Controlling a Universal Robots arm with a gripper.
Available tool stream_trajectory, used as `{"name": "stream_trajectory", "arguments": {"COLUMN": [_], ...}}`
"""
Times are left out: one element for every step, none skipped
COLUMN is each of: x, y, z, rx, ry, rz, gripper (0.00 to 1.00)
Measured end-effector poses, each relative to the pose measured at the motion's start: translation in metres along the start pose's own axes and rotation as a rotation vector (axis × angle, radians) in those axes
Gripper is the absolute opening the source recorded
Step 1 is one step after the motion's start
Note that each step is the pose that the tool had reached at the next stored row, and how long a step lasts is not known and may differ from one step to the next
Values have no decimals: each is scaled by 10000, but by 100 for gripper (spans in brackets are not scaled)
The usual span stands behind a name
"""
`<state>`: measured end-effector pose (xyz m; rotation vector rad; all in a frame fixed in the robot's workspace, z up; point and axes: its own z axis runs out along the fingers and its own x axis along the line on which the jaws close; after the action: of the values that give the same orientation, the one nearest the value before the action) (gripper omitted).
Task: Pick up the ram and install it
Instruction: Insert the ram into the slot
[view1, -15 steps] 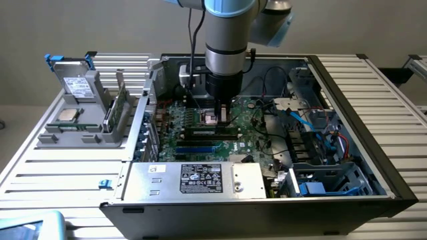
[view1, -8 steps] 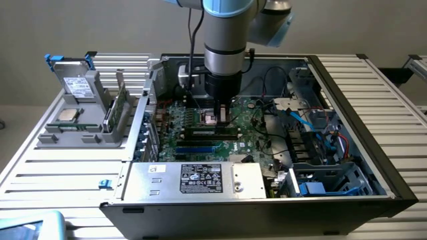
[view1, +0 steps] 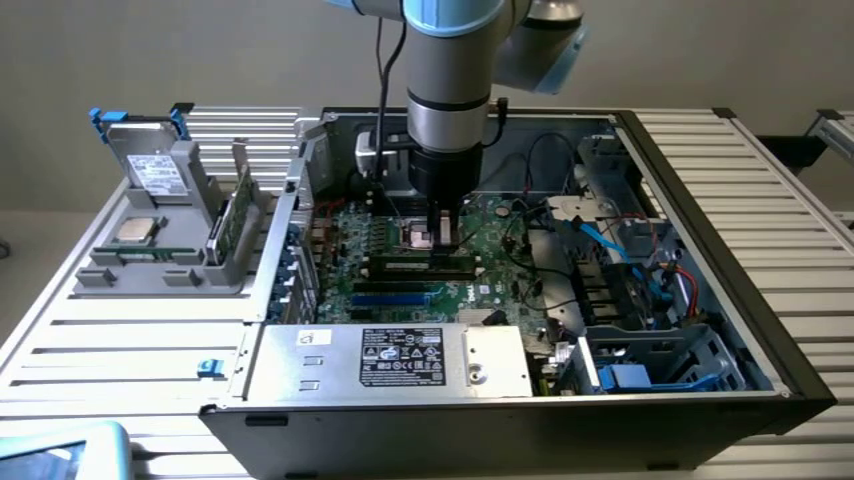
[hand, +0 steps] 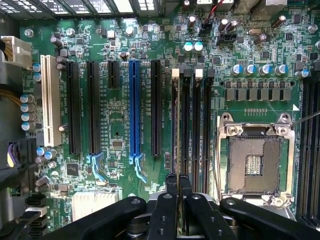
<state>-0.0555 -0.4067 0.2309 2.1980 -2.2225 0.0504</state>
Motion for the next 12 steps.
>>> {"name": "stream_trajectory", "arguments": {"x": [0, 0, -1, -1, -1, -1, -1, -1, -1, -1, -1, -1], "y": [0, 0, 0, 0, 0, 0, 0, 2, 3, 4, 5, 5], "z": [0, 1, 1, 1, 1, 1, 1, 1, 1, 0, 0, 0], "rx": [4, 9, 16, 25, 33, 40, 45, 48, 50, 52, 57, 62], "ry": [-2, -2, -3, -4, -4, -4, -4, -3, -3, -3, -3, -3], "rz": [-1, -1, 0, 0, 0, 0, -2, -4, -8, -15, -22, -30], "gripper": [13, 13, 13, 13, 13, 13, 13, 13, 13, 13, 13, 13]}}
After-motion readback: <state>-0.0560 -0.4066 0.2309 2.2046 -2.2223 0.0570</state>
